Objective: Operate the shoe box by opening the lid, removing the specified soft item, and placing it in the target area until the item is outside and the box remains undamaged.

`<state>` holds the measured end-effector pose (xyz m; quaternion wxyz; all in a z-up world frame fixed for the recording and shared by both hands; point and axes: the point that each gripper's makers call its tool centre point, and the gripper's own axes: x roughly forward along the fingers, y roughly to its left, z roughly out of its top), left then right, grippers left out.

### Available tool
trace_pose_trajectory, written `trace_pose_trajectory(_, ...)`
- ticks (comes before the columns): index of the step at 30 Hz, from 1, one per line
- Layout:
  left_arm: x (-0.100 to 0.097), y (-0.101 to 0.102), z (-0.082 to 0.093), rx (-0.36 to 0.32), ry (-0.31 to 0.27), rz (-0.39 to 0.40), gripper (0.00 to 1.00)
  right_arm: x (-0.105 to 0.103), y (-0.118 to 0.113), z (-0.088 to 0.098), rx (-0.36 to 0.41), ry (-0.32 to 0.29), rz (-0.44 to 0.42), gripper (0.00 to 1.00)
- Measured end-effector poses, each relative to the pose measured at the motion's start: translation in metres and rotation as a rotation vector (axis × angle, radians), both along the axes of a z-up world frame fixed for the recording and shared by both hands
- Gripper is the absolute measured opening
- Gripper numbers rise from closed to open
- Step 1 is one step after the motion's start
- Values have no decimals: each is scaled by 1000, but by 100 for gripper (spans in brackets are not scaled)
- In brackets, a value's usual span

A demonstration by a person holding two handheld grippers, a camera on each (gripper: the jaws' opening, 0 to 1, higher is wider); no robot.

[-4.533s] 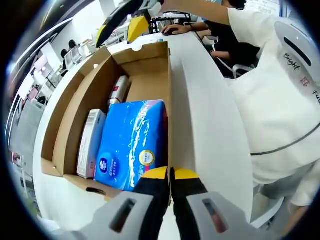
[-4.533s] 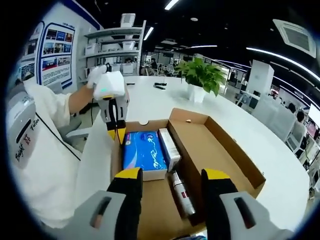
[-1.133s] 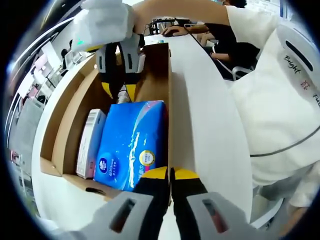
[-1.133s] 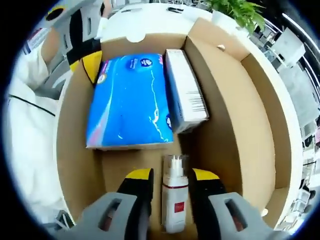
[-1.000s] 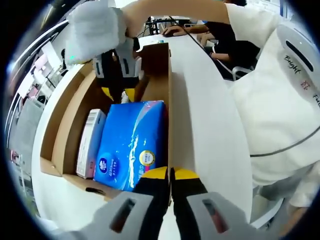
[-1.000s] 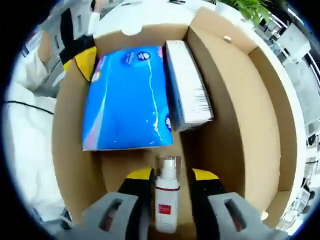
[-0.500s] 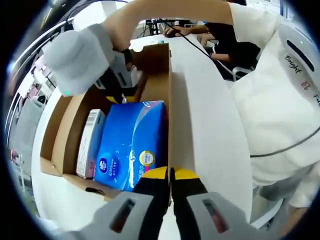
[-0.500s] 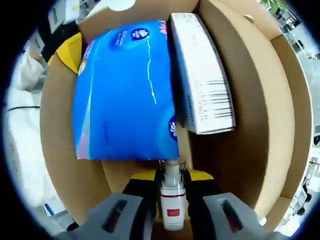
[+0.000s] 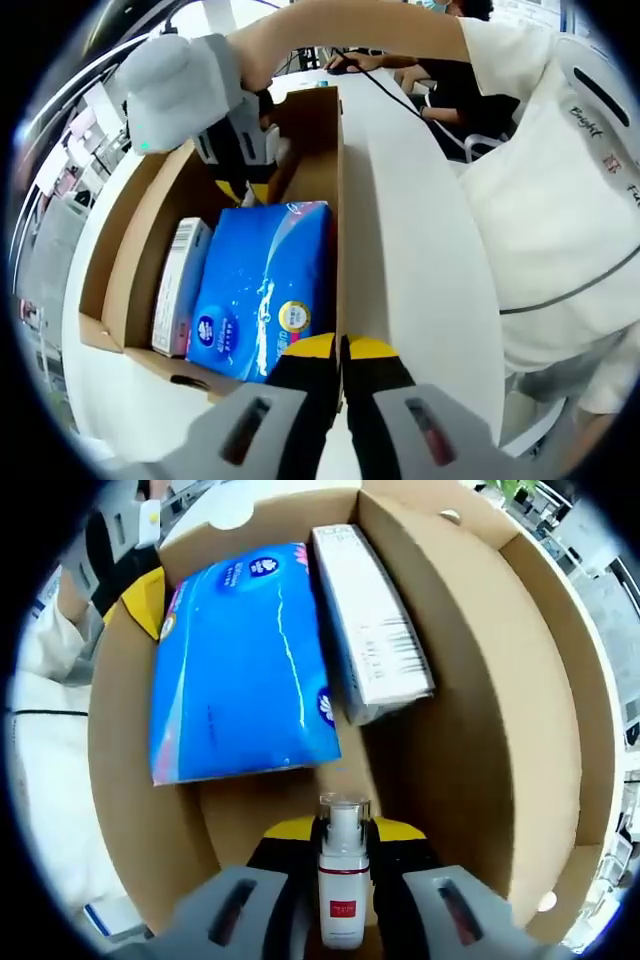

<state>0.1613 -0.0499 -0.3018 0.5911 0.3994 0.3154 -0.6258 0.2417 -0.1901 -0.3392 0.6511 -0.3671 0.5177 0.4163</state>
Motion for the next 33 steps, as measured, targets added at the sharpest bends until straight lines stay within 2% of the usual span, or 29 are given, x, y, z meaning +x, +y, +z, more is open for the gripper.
trace_pose_trajectory(2,0,0,0,-1,-2,1,1,3,2,9,57,-27,-15,18)
trace_pose_trajectory(5,-1,0,1,-3,-6,2,1,6,11,30,187,-105,-46,18)
trace_pose_trajectory(7,-2,-1,1,-3,-8,3,1,5,11,38,231,-134,-60,18)
trace_pose_trajectory(8,-3,-1,1,-2,-8,4,1,8,11,44,277,-158,-111,18)
trace_pose_trajectory(10,-3,0,1,-1,-6,8,1,17,8,48,315,-207,-144,18)
trace_pose_trajectory(12,-3,0,2,-7,-4,7,1,17,10,49,359,-207,-176,18)
trace_pose_trajectory(14,-4,-2,1,-27,3,7,1,17,7,51,369,-221,-167,18)
trace_pose_trajectory(15,-5,-5,-2,-50,14,0,1,24,8,57,402,-300,-157,18)
trace_pose_trajectory(16,-6,-6,-3,-64,44,13,1,23,4,57,401,-295,-197,18)
trace_pose_trajectory(17,-5,-4,-2,-55,20,-8,1,19,3,57,403,-281,-229,18)
trace_pose_trajectory(19,-6,-5,-3,-32,18,0,1,18,1,59,414,-301,-242,18)
trace_pose_trajectory(22,-7,-5,-4,-13,-17,-46,1,8,2,66,469,-355,-297,18)
trace_pose_trajectory(24,-8,-5,-4,12,-18,-28,2,4,4,69,499,-352,-298,18)
trace_pose_trajectory(27,-5,-3,-4,37,-15,-45,3,4,3,74,522,-379,-313,18)
trace_pose_trajectory(28,-4,-2,-3,40,-4,-34,4,1,5,75,534,-395,-324,18)
trace_pose_trajectory(29,-3,1,-1,53,41,9,6,-2,4,77,543,-404,-328,18)
trace_pose_trajectory(30,-3,1,2,51,56,16,8,-2,2,78,546,-415,-331,18)
trace_pose_trajectory(31,-3,1,6,47,63,34,9,-1,-1,83,561,-447,-350,18)
trace_pose_trajectory(33,0,4,14,55,36,55,9,3,-8,90,600,-475,-391,18)
